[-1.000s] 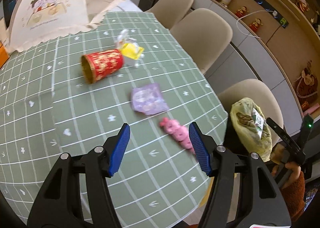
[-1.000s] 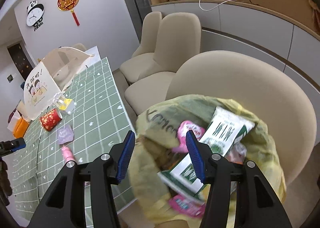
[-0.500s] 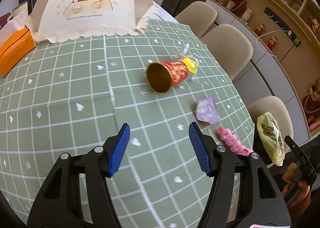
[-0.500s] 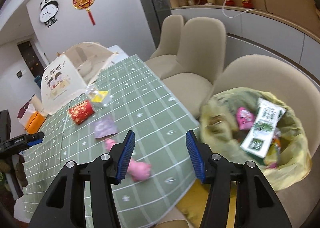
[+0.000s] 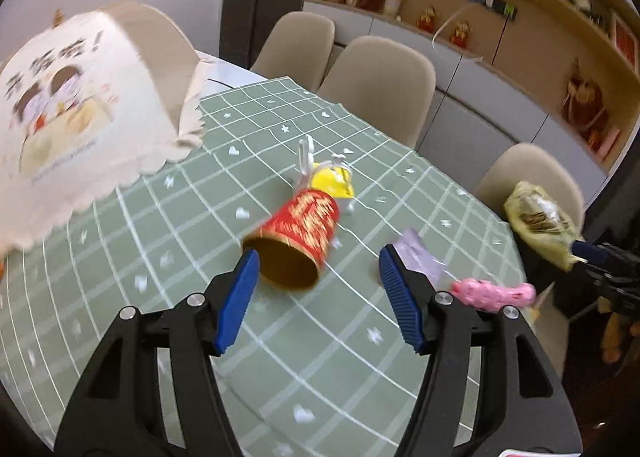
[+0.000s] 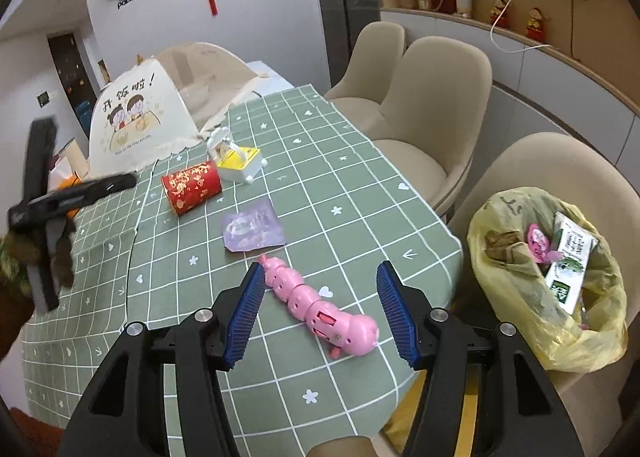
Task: Collect trash
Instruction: 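Move both open grippers back over the table toward the purple wrapper, then grasp the purple wrapper with the right gripper while the left grasps the red-gold cup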
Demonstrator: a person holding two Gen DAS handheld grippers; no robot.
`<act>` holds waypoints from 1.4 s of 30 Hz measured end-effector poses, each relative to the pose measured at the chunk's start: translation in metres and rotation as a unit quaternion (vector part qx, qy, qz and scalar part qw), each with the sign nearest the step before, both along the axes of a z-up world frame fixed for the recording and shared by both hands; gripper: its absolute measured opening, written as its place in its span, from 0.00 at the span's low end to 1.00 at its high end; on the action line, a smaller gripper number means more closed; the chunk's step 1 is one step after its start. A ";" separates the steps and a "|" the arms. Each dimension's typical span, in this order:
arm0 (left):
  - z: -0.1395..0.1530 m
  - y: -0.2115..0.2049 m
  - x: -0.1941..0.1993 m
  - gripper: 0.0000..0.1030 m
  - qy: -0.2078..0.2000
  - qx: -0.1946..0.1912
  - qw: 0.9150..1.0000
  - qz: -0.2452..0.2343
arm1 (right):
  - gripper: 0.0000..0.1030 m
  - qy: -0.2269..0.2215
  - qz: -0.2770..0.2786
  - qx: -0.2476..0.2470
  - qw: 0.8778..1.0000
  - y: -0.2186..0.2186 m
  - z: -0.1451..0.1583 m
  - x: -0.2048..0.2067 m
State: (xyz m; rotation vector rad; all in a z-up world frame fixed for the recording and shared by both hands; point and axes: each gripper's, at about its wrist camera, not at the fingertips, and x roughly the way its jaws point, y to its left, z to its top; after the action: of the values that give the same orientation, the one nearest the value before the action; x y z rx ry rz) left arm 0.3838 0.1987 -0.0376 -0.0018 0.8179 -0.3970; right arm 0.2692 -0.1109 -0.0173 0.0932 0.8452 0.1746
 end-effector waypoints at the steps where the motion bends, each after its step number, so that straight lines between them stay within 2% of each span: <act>1: -0.003 -0.002 0.013 0.58 0.002 0.010 1.000 0.006 | 0.53 0.005 -0.002 -0.001 1.000 0.002 -0.003 0.004; 4: -0.010 0.001 0.037 0.58 0.012 0.013 0.999 0.044 | 0.53 0.029 -0.004 0.003 1.000 0.007 -0.015 0.018; 8: -0.017 0.024 0.039 0.58 0.040 -0.055 0.993 0.093 | 0.53 0.049 0.003 -0.001 0.999 0.027 -0.032 0.037; 10: -0.022 0.032 0.034 0.58 0.046 -0.063 0.992 0.098 | 0.53 0.056 0.009 -0.003 0.998 0.039 -0.042 0.048; 14: -0.026 0.042 0.019 0.58 0.058 -0.066 0.992 0.094 | 0.53 0.071 0.062 0.006 0.995 0.065 -0.063 0.082; 20: -0.027 0.057 0.001 0.58 0.073 -0.078 0.989 0.102 | 0.36 0.082 0.155 -0.053 0.983 0.098 -0.080 0.136; 22: -0.029 0.060 -0.003 0.58 0.076 -0.078 0.988 0.107 | 0.36 0.092 0.169 -0.072 0.979 0.103 -0.088 0.150; 26: -0.037 0.066 -0.008 0.58 0.088 -0.081 0.986 0.116 | 0.34 0.110 0.185 -0.061 0.975 0.106 -0.099 0.169; 27: -0.039 0.067 -0.008 0.58 0.091 -0.082 0.985 0.118 | 0.33 0.113 0.188 -0.056 0.974 0.106 -0.100 0.171; 29: -0.044 0.068 -0.007 0.58 0.097 -0.081 0.984 0.123 | 0.24 0.124 0.204 -0.032 0.971 0.109 -0.103 0.173; 32: -0.047 0.070 -0.006 0.58 0.102 -0.093 0.982 0.129 | 0.08 0.118 0.222 -0.040 0.967 0.116 -0.103 0.168; 36: -0.047 0.067 -0.005 0.58 0.102 -0.103 0.981 0.127 | 0.04 0.113 0.227 -0.021 0.967 0.118 -0.092 0.158; 42: -0.043 0.060 -0.002 0.58 0.111 -0.136 0.977 0.119 | 0.03 0.080 0.194 0.010 0.978 0.105 -0.057 0.134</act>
State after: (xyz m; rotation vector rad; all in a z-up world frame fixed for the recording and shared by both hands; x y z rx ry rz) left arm 0.3815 0.2582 -0.0810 -0.4011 0.9665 -0.2821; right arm 0.4031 -0.0060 -0.0743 -0.0418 1.0175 0.5477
